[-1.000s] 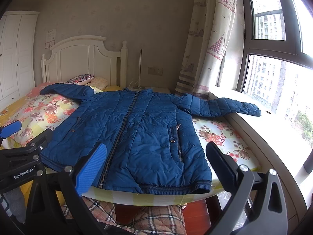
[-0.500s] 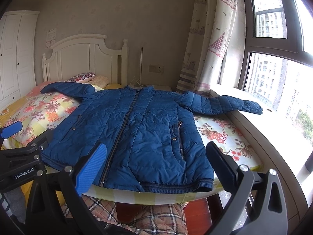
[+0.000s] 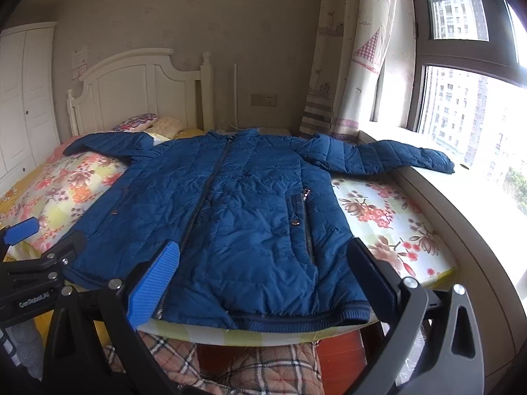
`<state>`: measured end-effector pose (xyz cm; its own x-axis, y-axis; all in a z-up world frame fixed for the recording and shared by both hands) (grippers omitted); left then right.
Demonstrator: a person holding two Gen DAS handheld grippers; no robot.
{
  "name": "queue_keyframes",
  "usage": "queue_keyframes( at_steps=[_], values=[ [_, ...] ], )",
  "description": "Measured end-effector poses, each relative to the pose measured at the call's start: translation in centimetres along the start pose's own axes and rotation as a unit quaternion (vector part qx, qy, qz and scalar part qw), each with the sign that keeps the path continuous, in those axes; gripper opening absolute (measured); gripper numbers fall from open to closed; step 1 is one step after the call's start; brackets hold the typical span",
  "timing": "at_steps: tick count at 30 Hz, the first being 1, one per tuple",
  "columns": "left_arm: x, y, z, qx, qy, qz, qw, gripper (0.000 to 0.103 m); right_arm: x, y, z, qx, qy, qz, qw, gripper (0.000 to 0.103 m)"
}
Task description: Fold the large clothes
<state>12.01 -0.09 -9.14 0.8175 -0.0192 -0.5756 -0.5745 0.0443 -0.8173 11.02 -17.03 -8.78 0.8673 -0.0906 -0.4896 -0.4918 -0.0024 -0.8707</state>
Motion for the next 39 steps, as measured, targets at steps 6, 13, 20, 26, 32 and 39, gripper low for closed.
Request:
queue_keyframes(
  at_steps=[6,13,20,26,32,39],
  values=[
    [4.8,-2.3,-1.1,0.01,0.002,0.029,0.9995,0.098,5.6,-1.3,-2.5,0.021,0.015,0.03,0.999,0.101],
    [11.1,-6.2,-3.0,0.031,0.0,0.059,0.9978,0.098,11.9,-3.0,-7.1,0.07,0.04,0.068,0.994,0.101],
    [22.0,-11.4,-3.4,0.06,-0.009,0.079,0.995,0.098,19.6,-4.7,-17.2,0.151,0.09,0.102,0.979,0.101],
    [32.7,-11.6,-0.7,0.046,-0.04,0.157,0.9857,0.098,26.3,-5.7,-29.7,0.287,0.151,0.088,0.942,0.101],
    [34.3,-10.5,0.3,-0.004,0.0,0.171,0.9853,0.099,32.3,-6.7,-32.1,0.35,0.109,0.084,0.926,0.093],
    [34.7,-10.6,0.2,-0.015,-0.003,0.177,0.9841,0.099,34.8,-7.5,-32.8,0.393,0.133,0.073,0.907,0.083]
  ],
)
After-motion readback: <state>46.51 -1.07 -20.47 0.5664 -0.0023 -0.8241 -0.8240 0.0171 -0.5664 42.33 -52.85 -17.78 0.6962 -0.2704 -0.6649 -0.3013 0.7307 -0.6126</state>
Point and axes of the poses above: each gripper's, at about its wrist camera, not at the fingertips, and x roughly the way its jaws point, z to its left, y to its underside, the point moved 9 cm from there along x, roughly the way its jaws point, and after that the axes turned 1 degree about -y, right-handed, at the moved point
